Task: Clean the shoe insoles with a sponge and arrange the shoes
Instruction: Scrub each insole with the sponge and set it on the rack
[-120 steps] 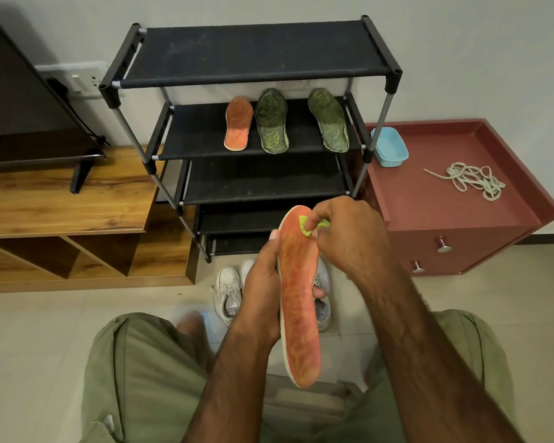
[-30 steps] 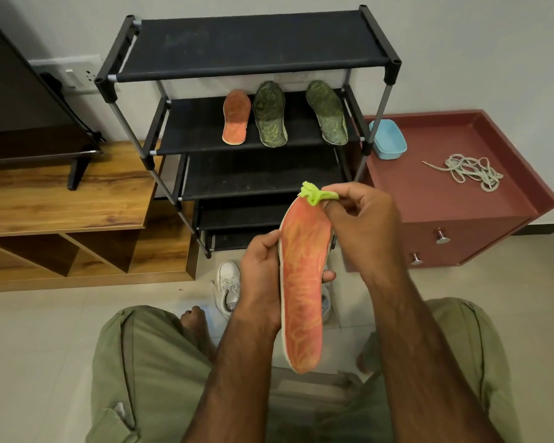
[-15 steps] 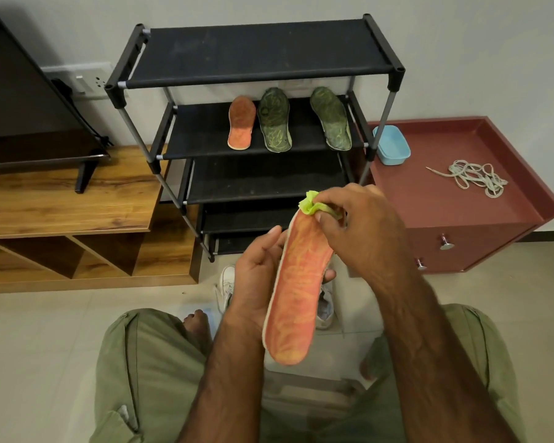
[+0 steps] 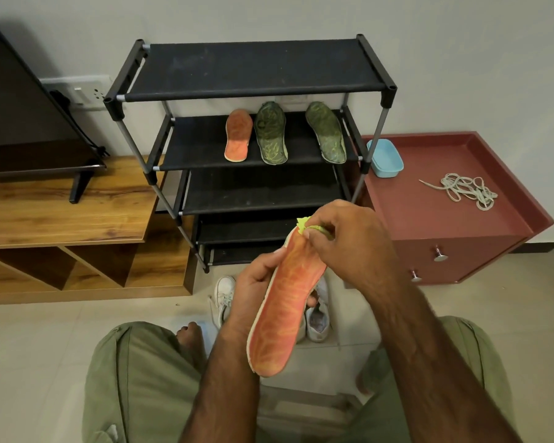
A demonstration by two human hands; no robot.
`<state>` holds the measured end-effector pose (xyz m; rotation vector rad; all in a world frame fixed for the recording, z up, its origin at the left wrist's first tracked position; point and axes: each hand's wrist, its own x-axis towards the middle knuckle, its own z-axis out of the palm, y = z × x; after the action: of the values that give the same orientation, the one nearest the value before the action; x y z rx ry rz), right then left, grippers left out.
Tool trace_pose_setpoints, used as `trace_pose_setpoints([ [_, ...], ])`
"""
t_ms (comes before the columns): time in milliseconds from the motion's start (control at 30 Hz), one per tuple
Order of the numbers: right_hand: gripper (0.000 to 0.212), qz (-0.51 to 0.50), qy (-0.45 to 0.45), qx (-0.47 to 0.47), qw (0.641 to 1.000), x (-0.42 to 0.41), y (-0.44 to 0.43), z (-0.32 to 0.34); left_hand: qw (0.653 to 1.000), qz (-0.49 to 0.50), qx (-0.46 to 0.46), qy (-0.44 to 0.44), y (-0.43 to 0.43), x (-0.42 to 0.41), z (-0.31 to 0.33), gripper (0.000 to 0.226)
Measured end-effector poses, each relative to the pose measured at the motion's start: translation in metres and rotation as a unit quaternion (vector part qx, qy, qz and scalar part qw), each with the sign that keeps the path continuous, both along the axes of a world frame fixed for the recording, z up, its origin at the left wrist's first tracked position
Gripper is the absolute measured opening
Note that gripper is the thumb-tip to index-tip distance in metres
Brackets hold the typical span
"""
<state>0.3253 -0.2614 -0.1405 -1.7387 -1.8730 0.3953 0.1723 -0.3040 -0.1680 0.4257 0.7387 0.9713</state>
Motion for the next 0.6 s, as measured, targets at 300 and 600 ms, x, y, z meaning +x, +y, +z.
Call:
trace_pose_setpoints([
  [300,0.016,-0.010,0.054,-0.031,0.998,-0.0012,0.0014,0.0014,0.999,-0.016,-0.003,0.037,0.0003,0.0064,0.0097,0.041],
  [600,0.015,-0.004,0.049,-0.057,0.997,-0.0013,0.0039,0.0056,0.999,-0.028,-0.036,0.024,0.0020,0.0058,0.0083,0.039],
])
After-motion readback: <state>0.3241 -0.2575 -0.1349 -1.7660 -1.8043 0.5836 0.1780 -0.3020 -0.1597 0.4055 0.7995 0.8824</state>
